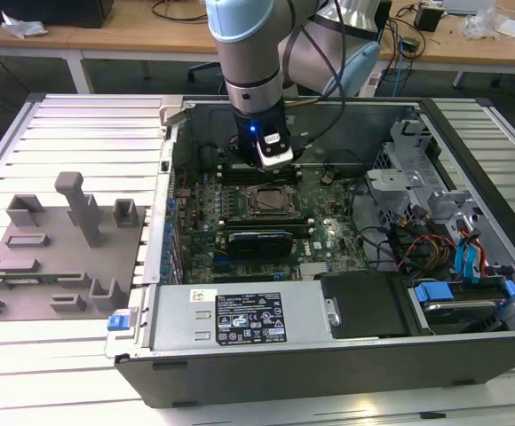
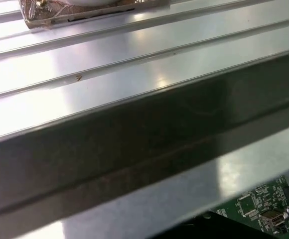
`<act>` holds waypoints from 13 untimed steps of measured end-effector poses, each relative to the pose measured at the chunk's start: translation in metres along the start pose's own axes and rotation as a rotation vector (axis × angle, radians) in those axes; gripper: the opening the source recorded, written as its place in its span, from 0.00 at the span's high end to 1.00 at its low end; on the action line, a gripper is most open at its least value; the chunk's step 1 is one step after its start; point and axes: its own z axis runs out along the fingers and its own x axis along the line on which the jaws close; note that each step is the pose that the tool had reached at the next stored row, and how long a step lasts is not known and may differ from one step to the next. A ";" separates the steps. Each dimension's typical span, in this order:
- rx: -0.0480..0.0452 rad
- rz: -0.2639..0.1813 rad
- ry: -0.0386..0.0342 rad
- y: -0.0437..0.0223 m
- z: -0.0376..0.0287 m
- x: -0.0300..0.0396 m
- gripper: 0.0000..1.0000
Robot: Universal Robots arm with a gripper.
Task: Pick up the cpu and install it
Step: 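Install the first cpu locking lever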
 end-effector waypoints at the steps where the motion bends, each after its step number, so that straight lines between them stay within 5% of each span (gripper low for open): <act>1: 0.0023 -0.001 -0.0029 -0.0002 0.0004 0.0005 0.89; 8: 0.0110 0.012 -0.0205 0.0001 0.0015 0.0021 0.89; 10: 0.0078 0.017 -0.0432 0.0007 0.0018 0.0022 0.89; 13: 0.0053 0.027 -0.0604 0.0009 0.0022 0.0033 0.89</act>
